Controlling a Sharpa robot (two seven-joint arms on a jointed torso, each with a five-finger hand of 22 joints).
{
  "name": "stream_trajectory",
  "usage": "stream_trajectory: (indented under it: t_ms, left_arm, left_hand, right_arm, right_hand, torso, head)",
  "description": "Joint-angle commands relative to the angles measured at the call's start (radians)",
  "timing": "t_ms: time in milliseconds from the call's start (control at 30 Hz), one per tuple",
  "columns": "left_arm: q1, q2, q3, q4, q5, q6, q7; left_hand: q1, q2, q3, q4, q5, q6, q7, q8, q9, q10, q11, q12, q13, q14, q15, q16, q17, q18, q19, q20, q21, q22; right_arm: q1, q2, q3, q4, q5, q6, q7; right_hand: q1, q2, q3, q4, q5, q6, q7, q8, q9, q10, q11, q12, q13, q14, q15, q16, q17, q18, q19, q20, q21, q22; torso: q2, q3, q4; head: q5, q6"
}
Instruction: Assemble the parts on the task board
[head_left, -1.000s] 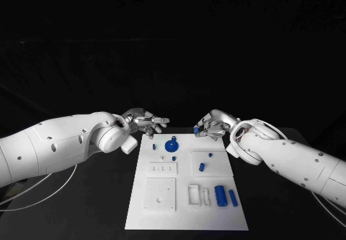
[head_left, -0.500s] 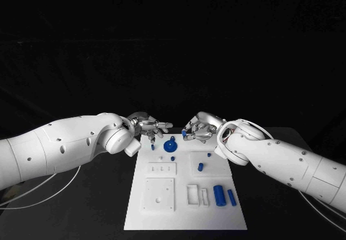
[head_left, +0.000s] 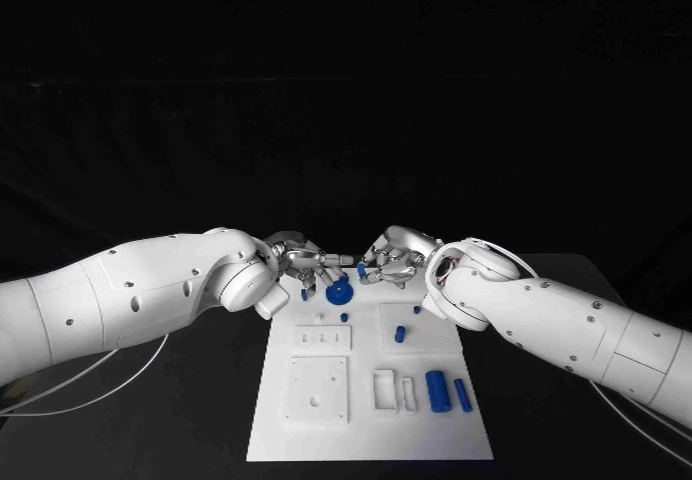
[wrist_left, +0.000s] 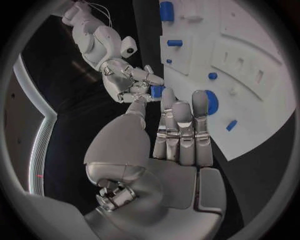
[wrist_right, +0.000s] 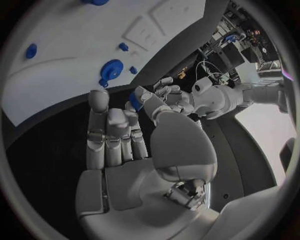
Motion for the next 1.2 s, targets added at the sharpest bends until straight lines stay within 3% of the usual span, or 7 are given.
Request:
stream_trajectory:
  t_ms: [33,200,367,800,1200]
  left_arm:
    - [0.003,0.005,0.0,0.003,-0.007,0.013,-0.032]
    - [0.003,0.011,0.0,0.003,-0.006,0.016,-0.04]
    - [0.003,0.018,0.0,0.0,-0.005,0.021,-0.048]
    - [0.003,0.026,0.0,-0.001,-0.015,0.052,-0.079]
    - [0.003,0.027,0.0,0.001,-0.017,0.045,-0.085]
  left_hand:
    - [-0.004,-0.009,0.0,0.009,-0.017,-0.008,0.001,-0.005,-0.004,-0.007,0.002,0.005,0.001,-0.007,0.002,0.005,-0.003,-0.015,-0.001,0.004,-0.006,0.005]
    - [-0.008,-0.01,0.003,0.016,-0.057,-0.01,0.003,-0.005,-0.011,-0.008,0.003,0.009,0.002,-0.009,0.003,0.008,-0.007,-0.015,0.0,0.005,-0.011,0.013]
    - [-0.007,-0.003,0.006,0.016,-0.036,-0.012,0.003,-0.006,-0.013,-0.01,0.003,0.01,0.002,-0.009,0.003,0.011,-0.009,-0.014,0.001,0.005,-0.015,0.019]
    - [-0.005,0.009,0.0,0.004,-0.051,-0.012,0.003,-0.006,-0.023,-0.012,0.003,0.014,0.002,-0.012,0.003,0.017,-0.016,-0.014,0.003,0.006,-0.025,0.039]
    - [0.001,0.043,-0.025,-0.023,-0.053,-0.014,0.003,-0.005,-0.028,-0.012,0.002,0.016,0.001,-0.013,0.003,0.024,-0.024,-0.015,0.011,0.005,-0.049,0.076]
  right_arm:
    - [0.002,0.005,-0.003,0.001,-0.017,0.032,-0.017]
    - [0.002,0.01,-0.006,0.002,-0.02,0.039,-0.022]
    - [0.003,0.014,-0.008,0.004,-0.022,0.04,-0.024]
    - [0.007,0.022,-0.008,0.004,-0.013,0.049,-0.034]
    - [0.009,0.026,-0.009,0.014,-0.009,0.077,-0.035]
  right_hand:
    - [0.002,-0.007,-0.001,0.007,0.004,0.005,-0.001,0.007,0.003,-0.002,0.0,-0.001,0.0,0.003,-0.003,0.0,0.001,-0.001,0.042,-0.002,-0.001,-0.001]
    - [0.001,-0.007,-0.002,0.01,0.004,0.005,-0.002,0.007,0.004,-0.003,0.0,-0.003,-0.001,0.002,-0.003,-0.002,0.0,-0.001,0.042,-0.002,-0.003,-0.003]
    - [0.001,-0.008,-0.003,0.012,0.004,0.005,-0.002,0.007,0.004,-0.004,0.0,-0.004,-0.002,0.002,-0.002,-0.002,-0.001,-0.001,0.042,-0.002,-0.004,-0.003]
    - [-0.001,-0.009,-0.007,0.016,0.006,0.003,-0.002,0.007,0.005,-0.007,0.0,-0.006,-0.004,0.001,-0.002,-0.005,-0.002,-0.001,0.042,-0.002,-0.008,-0.005]
    - [-0.002,-0.011,-0.013,0.021,0.008,0.004,-0.003,0.007,0.005,-0.007,0.0,-0.005,-0.004,0.0,-0.002,-0.005,-0.002,-0.001,0.041,-0.002,-0.009,-0.006]
  torso:
    - [0.0,0.0004,-0.0006]
    - [0.0,0.0006,-0.0004]
    - [0.0,0.001,0.0]
    - [0.001,0.0001,-0.0003]
    - [0.001,-0.0001,-0.0009]
  head:
    - [-0.001,-0.002]
    - [0.001,-0.003]
    - [0.0,-0.004]
    - [-0.003,-0.006]
    - [-0.006,-0.008]
